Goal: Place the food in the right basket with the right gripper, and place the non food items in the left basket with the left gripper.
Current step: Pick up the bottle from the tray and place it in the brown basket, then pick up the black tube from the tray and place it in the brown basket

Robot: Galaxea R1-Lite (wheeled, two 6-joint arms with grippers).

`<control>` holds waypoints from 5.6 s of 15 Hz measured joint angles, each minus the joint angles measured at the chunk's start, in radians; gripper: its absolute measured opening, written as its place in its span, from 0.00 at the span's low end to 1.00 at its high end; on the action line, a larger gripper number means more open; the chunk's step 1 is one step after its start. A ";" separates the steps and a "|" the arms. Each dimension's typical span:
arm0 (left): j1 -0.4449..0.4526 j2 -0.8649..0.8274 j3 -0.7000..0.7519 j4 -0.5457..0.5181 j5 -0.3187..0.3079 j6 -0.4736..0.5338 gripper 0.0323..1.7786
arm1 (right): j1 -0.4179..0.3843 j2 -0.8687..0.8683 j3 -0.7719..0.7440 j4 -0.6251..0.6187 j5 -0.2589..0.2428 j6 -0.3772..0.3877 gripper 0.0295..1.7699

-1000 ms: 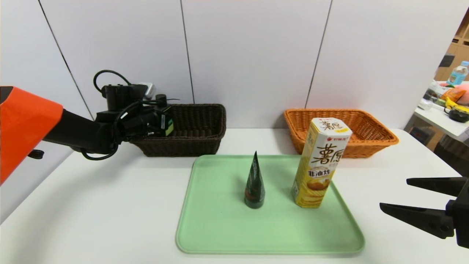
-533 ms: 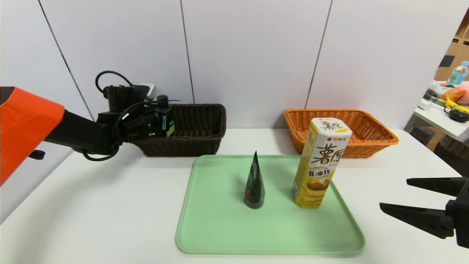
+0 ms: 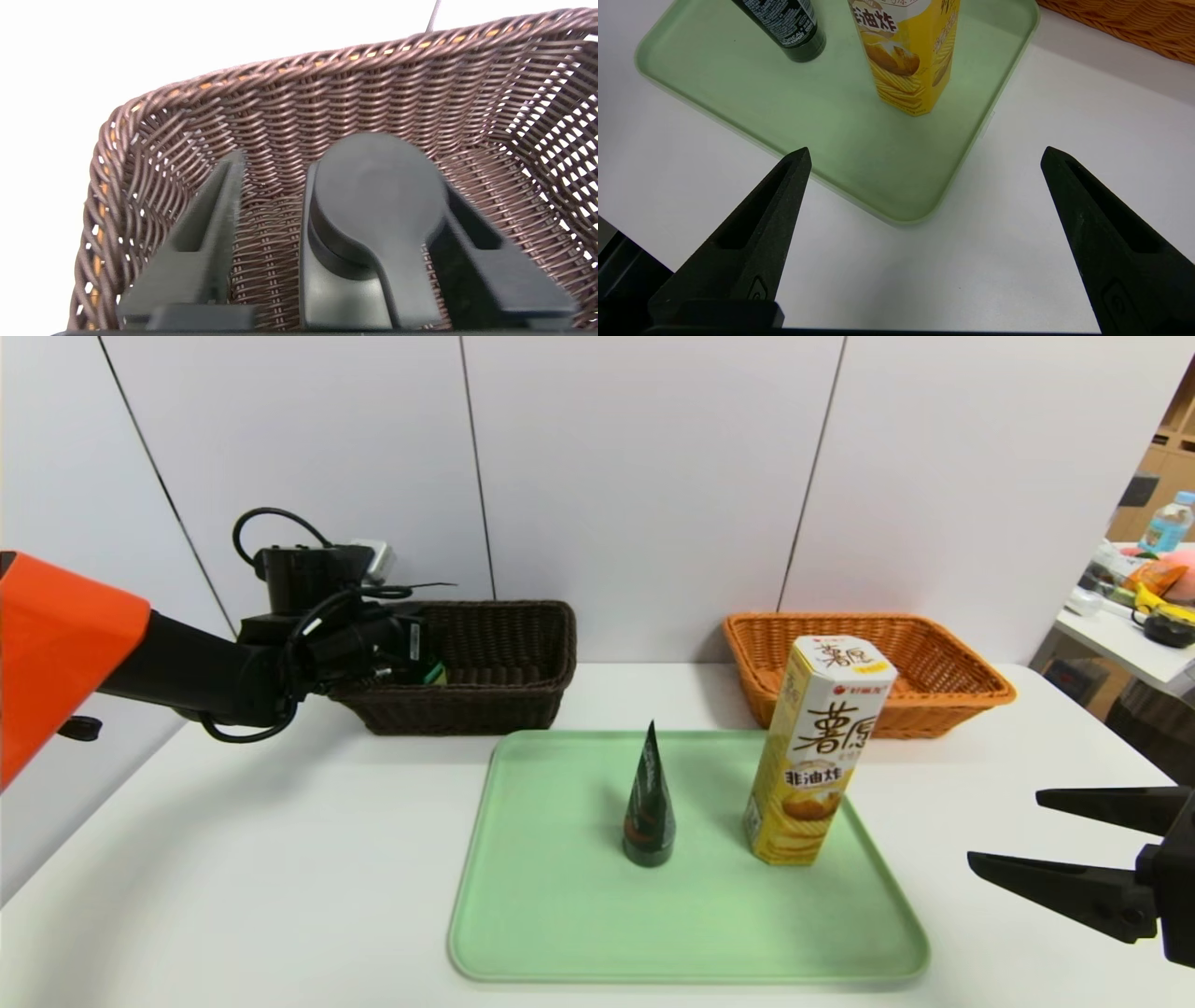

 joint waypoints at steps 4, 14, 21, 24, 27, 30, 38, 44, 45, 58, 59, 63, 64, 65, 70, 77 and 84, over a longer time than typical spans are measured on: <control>-0.001 -0.085 0.047 0.006 -0.003 0.006 0.80 | 0.000 0.000 0.000 0.000 0.000 0.001 0.96; -0.124 -0.440 0.294 0.052 0.000 0.024 0.91 | -0.001 -0.017 0.015 0.000 -0.003 0.003 0.96; -0.549 -0.581 0.577 0.046 0.041 0.005 0.94 | -0.003 -0.024 0.041 -0.002 -0.003 0.003 0.96; -0.717 -0.576 0.626 0.044 0.140 0.003 0.94 | -0.003 -0.023 0.043 -0.002 -0.006 0.003 0.96; -0.847 -0.529 0.643 0.041 0.266 -0.014 0.95 | -0.016 -0.022 0.043 -0.003 -0.004 0.001 0.96; -0.909 -0.461 0.627 0.011 0.369 -0.035 0.95 | -0.027 -0.016 0.043 -0.003 -0.003 0.000 0.96; -0.927 -0.266 0.568 -0.205 0.474 -0.048 0.95 | -0.034 0.022 0.040 -0.055 -0.002 0.000 0.96; -0.910 -0.164 0.507 -0.277 0.544 -0.062 0.95 | -0.037 0.036 0.044 -0.053 -0.003 0.001 0.96; -0.900 -0.150 0.502 -0.299 0.545 -0.061 0.95 | -0.041 0.035 0.048 -0.054 -0.004 0.001 0.96; -0.862 -0.044 0.429 -0.354 0.614 -0.058 0.95 | -0.046 0.030 0.056 -0.057 -0.001 0.000 0.96; -0.861 -0.043 0.428 -0.354 0.613 -0.057 0.95 | -0.046 0.030 0.057 -0.057 -0.001 0.000 0.96; -0.855 -0.042 0.428 -0.355 0.613 -0.058 0.95 | -0.046 0.030 0.058 -0.056 0.000 -0.001 0.96; -0.854 -0.042 0.428 -0.355 0.614 -0.058 0.95 | -0.046 0.030 0.057 -0.057 0.000 -0.001 0.96; -0.854 -0.043 0.429 -0.356 0.613 -0.058 0.95 | -0.045 0.030 0.057 -0.056 0.000 -0.001 0.96; -0.848 -0.045 0.433 -0.356 0.614 -0.058 0.77 | -0.045 0.030 0.056 -0.057 0.000 -0.002 0.97; -0.847 -0.050 0.436 -0.360 0.616 -0.060 0.17 | -0.044 0.028 0.053 -0.057 0.001 -0.003 0.97; -0.831 -0.098 0.438 -0.348 0.615 -0.053 0.17 | -0.044 0.026 0.051 -0.057 0.001 -0.005 0.97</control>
